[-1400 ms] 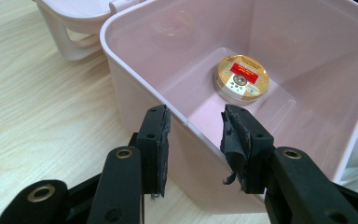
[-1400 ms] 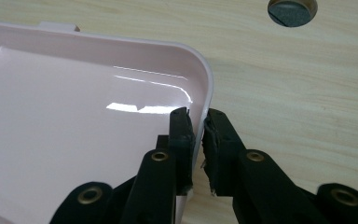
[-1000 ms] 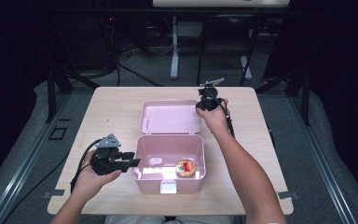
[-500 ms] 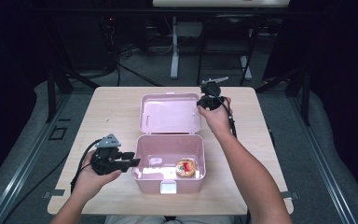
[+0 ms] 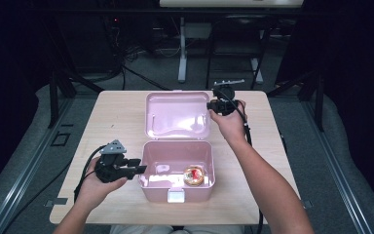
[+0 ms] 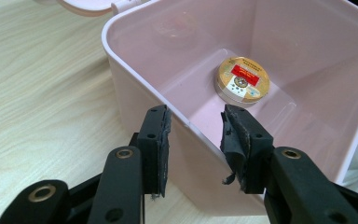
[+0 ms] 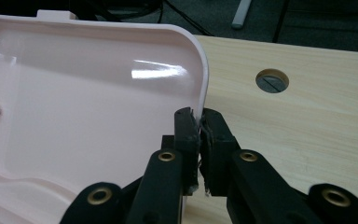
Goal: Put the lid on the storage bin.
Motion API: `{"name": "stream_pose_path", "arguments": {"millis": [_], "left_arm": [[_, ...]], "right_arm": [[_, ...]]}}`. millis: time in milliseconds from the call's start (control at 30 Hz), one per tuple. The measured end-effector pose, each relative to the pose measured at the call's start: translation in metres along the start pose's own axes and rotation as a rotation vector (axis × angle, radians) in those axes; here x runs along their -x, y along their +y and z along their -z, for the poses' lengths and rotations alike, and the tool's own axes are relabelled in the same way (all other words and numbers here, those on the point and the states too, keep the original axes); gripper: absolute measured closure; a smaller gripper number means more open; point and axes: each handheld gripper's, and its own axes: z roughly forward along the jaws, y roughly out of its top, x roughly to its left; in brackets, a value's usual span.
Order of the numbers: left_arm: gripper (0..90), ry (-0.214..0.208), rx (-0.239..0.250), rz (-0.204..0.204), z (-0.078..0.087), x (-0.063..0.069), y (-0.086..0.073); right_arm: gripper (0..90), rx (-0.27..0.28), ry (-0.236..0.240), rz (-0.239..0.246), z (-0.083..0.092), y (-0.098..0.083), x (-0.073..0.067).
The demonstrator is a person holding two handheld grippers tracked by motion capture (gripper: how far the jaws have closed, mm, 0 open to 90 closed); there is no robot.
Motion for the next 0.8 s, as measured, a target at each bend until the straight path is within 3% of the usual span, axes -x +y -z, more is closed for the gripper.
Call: {"name": "stream_pose_path", "arguments": {"millis": [267,800], "left_arm": [[61.3,0.001,-0.004,0.000,0.000,0.000,0.000],[62.9,0.017,0.007,-0.002,0.000,0.001,0.001]], "right_arm": [[85.5,0.056,0.005,0.038,0.014,-0.004,-0.003],[86.3,0.156,0.048,0.054,0.040,-0.015,-0.005]]}}
